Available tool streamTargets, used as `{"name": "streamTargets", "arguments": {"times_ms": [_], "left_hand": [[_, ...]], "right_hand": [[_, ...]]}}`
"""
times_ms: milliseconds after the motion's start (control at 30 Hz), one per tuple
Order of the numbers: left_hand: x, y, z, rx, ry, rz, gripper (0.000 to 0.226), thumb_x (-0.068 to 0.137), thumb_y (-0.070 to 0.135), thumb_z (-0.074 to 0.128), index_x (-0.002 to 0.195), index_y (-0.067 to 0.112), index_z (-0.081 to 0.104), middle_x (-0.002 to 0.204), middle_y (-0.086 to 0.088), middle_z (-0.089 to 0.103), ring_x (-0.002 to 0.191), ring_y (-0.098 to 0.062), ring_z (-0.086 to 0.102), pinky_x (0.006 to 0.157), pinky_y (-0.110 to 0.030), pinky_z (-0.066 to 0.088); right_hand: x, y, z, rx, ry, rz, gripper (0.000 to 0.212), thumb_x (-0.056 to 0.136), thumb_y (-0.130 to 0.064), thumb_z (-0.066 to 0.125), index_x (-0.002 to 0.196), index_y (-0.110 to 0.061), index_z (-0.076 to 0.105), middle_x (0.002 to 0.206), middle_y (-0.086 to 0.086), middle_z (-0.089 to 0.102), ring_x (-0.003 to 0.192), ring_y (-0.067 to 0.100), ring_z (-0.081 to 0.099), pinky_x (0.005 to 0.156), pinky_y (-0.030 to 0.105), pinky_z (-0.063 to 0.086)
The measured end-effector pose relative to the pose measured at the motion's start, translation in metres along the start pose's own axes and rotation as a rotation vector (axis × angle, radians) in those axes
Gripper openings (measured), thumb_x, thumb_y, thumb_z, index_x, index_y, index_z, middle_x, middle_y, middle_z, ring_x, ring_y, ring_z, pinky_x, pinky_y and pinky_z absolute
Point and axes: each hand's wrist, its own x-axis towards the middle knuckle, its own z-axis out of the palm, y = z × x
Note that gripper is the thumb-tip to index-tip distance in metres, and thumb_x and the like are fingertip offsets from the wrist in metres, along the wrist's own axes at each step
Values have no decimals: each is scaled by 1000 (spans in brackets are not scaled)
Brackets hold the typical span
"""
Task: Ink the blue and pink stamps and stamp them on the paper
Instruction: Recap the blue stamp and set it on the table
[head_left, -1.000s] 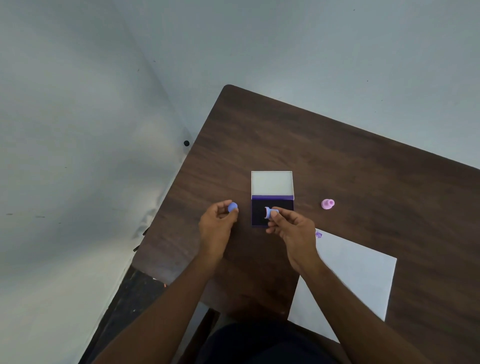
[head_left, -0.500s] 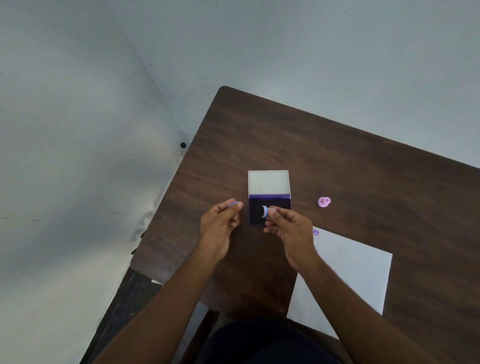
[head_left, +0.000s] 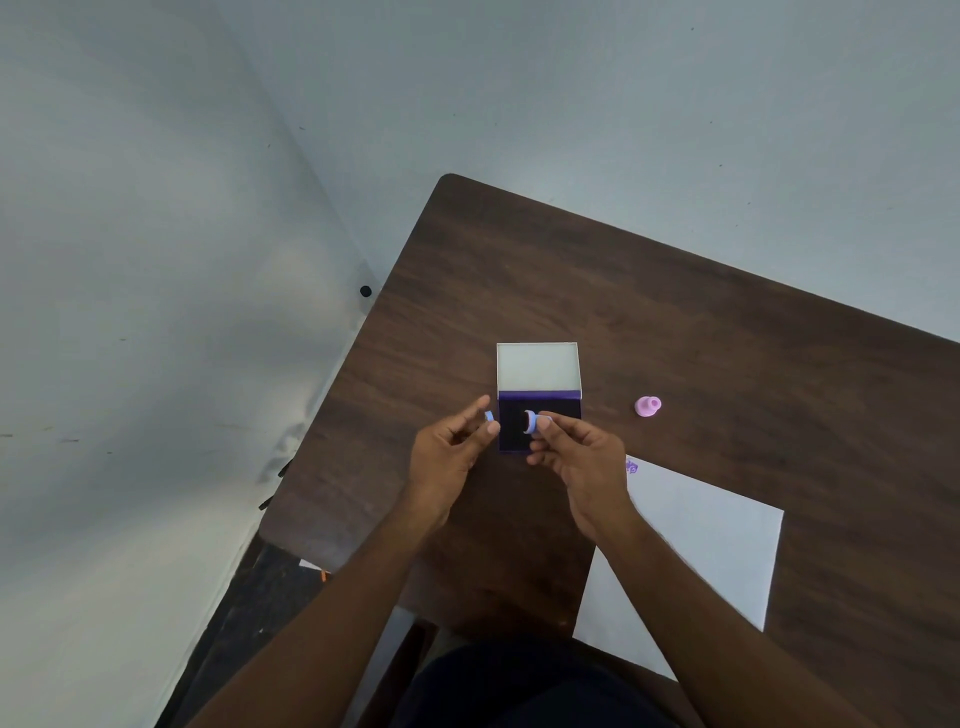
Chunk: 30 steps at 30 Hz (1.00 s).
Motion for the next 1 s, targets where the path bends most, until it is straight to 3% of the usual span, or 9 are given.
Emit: {"name": "streamTargets", "arguments": {"times_ms": [167,233,333,467,633,1000], "left_hand": [[2,0,-1,-100,53,-33,26,80,21,79,104,18,74,73,4,74,55,-3,53,50,-17,45],[1,-1,-2,-83,35,-10,17,81,20,78,97,24,76,76,4,76,58,-3,58,52,-17,48],[-2,2,-4,1,-21,58,23,83,23,76,104,31,74,86,11,77,73,-3,69,63,-14,53],[-4,3,-1,2,-56,91,35,79,16,78,112,25,72,96,14,76,92,-5,71,74,-13,53],[-1,2,2,-37,-78,48,42,75,14,82,113,23,69,98,4,77,93,-14,73,79,-23,58],[-4,5,5,-42,-45,16,25,73,18,83,97,21,74,90,4,78,85,-13,74,71,-19,57]], "right_hand": [[-1,-2,1,0,-4,-4,23,80,-18,72,102,-12,72,88,6,76,75,26,73,71,37,61],[-1,-2,2,-6,-14,-12,22,80,-18,73,101,-13,73,88,4,76,74,25,73,70,35,61],[-1,-2,4,-15,-22,-17,23,79,-19,73,101,-15,73,87,3,76,74,24,73,71,36,61],[-3,0,6,-20,-48,-25,18,80,-17,73,97,-20,73,87,2,76,75,24,73,71,36,61],[-5,1,8,-19,-78,-29,19,79,-17,73,98,-20,73,89,1,77,78,24,74,71,33,61],[-5,3,10,-48,-72,-26,21,80,-17,73,101,-15,72,94,5,76,79,22,74,74,34,61]]}}
